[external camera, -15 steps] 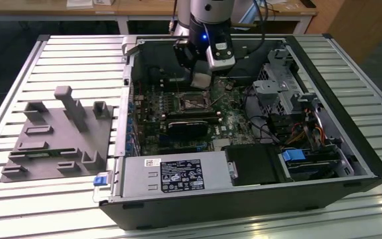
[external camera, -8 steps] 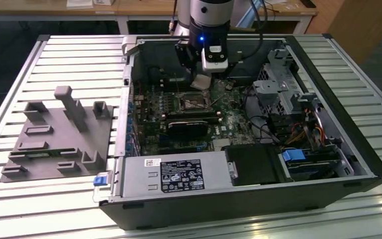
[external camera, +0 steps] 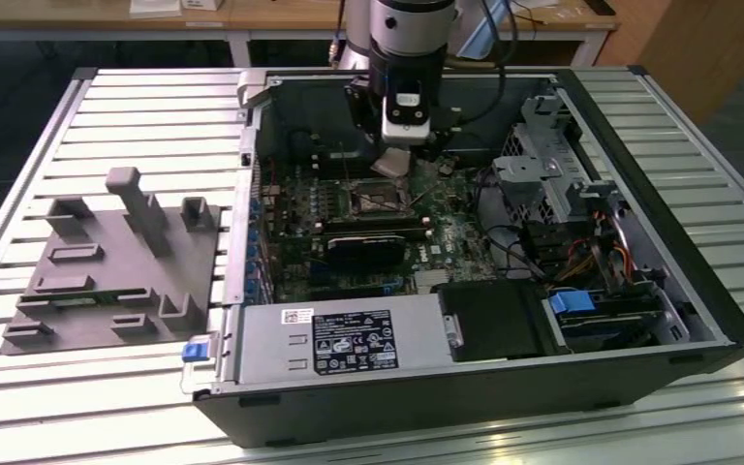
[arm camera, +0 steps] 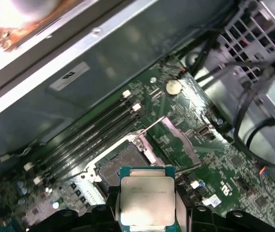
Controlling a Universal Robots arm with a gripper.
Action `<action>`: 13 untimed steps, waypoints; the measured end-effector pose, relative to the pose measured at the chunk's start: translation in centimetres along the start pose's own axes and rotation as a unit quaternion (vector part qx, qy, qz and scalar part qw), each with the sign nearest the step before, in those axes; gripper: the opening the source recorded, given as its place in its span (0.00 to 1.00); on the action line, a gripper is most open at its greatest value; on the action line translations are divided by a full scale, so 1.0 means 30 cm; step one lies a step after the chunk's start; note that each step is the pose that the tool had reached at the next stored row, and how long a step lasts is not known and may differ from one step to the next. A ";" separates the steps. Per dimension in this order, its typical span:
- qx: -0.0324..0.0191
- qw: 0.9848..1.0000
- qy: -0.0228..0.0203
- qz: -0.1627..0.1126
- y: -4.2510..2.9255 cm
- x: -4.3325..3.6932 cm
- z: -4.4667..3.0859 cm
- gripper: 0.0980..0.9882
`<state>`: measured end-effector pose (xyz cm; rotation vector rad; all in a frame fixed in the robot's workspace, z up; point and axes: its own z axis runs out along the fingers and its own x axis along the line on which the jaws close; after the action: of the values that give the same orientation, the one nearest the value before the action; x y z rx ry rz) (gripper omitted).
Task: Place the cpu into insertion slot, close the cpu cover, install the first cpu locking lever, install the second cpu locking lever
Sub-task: 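Place the cpu into insertion slot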
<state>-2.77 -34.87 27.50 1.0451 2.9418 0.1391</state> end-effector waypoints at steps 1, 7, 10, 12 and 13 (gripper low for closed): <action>0.000 1.000 -0.001 0.010 0.000 0.000 0.002 0.49; 0.000 0.998 -0.006 0.062 -0.001 0.000 0.008 0.49; 0.000 0.996 -0.009 0.089 -0.001 0.000 0.011 0.49; -0.001 0.994 -0.010 0.107 -0.001 0.000 0.013 0.49; -0.001 0.993 -0.011 0.115 -0.001 0.000 0.014 0.49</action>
<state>-2.77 -34.87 27.08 1.3742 2.7914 0.1309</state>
